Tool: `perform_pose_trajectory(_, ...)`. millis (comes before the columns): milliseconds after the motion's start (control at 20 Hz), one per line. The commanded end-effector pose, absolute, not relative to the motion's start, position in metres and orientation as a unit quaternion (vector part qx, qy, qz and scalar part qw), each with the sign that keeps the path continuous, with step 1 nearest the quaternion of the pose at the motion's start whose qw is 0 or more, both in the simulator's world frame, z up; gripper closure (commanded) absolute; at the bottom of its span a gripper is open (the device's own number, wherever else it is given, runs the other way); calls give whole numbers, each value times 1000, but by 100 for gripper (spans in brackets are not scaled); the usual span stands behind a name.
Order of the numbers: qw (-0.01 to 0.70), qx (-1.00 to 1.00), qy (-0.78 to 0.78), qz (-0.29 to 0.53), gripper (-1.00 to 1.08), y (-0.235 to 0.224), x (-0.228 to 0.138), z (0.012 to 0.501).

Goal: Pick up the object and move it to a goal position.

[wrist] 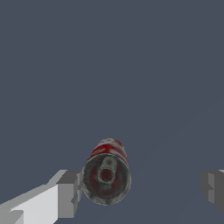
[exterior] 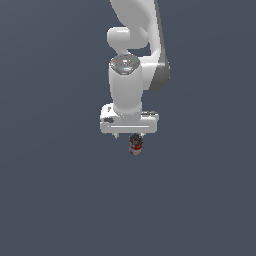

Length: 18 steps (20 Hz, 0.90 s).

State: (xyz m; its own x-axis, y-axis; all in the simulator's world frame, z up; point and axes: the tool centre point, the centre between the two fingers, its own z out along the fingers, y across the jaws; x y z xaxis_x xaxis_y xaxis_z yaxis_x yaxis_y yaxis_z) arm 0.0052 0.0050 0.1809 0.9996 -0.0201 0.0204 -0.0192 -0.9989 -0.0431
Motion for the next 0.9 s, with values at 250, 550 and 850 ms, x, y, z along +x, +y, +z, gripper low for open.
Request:
perform_pose_trajectory(250,18,-999,32,-8,-92,11,-1,172)
perform_pose_trajectory(550,12,-997,71,-5,-92,20,-11,157)
perform_pose_trajectory(850,6,-993,116,-2,-92,30,-23,140)
